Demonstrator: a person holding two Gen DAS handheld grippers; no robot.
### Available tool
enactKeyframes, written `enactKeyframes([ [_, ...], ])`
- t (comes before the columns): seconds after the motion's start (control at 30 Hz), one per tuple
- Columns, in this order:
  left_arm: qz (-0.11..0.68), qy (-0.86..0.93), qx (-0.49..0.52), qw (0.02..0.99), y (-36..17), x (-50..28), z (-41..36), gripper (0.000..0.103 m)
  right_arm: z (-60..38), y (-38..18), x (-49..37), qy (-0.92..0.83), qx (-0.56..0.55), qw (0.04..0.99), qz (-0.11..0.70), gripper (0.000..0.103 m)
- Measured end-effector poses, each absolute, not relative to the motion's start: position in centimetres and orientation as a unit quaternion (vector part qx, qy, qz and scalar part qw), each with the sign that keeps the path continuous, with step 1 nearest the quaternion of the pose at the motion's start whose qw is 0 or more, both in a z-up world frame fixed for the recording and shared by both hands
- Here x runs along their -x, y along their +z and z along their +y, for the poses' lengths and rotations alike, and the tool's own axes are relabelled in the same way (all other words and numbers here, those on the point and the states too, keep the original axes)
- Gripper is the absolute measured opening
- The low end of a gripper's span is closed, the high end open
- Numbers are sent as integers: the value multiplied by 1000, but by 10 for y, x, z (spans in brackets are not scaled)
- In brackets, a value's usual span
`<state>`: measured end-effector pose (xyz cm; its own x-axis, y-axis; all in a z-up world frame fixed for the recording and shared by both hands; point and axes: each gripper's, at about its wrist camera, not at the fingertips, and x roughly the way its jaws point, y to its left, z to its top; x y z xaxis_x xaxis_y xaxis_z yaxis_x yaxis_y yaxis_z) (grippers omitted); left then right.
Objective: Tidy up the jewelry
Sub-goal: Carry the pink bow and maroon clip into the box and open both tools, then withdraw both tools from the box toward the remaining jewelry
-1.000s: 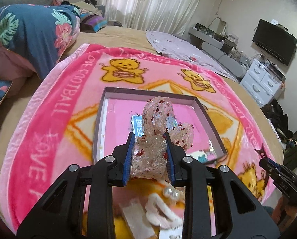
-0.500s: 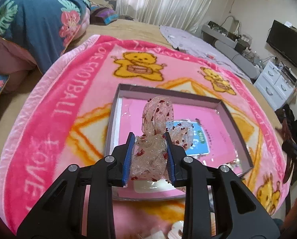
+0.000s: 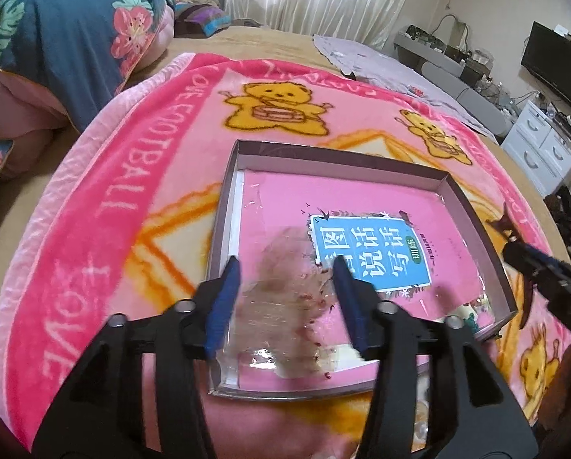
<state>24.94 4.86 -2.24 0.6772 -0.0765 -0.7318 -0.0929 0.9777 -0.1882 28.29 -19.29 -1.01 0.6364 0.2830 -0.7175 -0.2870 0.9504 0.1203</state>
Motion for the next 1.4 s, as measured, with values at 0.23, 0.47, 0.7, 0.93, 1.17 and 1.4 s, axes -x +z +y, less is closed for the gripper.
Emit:
enactKeyframes([
  [0.23,401,10,111,909,-14,-242,52,71,-200,-37,-296,134,7,899,418,30],
  [0.47,399,11,99,911,-5,-233,48,82,-205,-46,-299,119,3,897,425,30],
  [0.7,390,7,94,916,9,-226,45,87,-223,-27,-290,119,-27,908,401,48],
  [0.93,379,4,104,920,28,-211,47,92,-242,5,-268,121,-44,924,360,70],
  [1.17,359,6,116,926,49,-190,52,93,-248,39,-235,127,-27,940,317,86],
  [1.4,343,2,126,931,67,-167,53,93,-255,60,-197,137,-19,945,297,87],
])
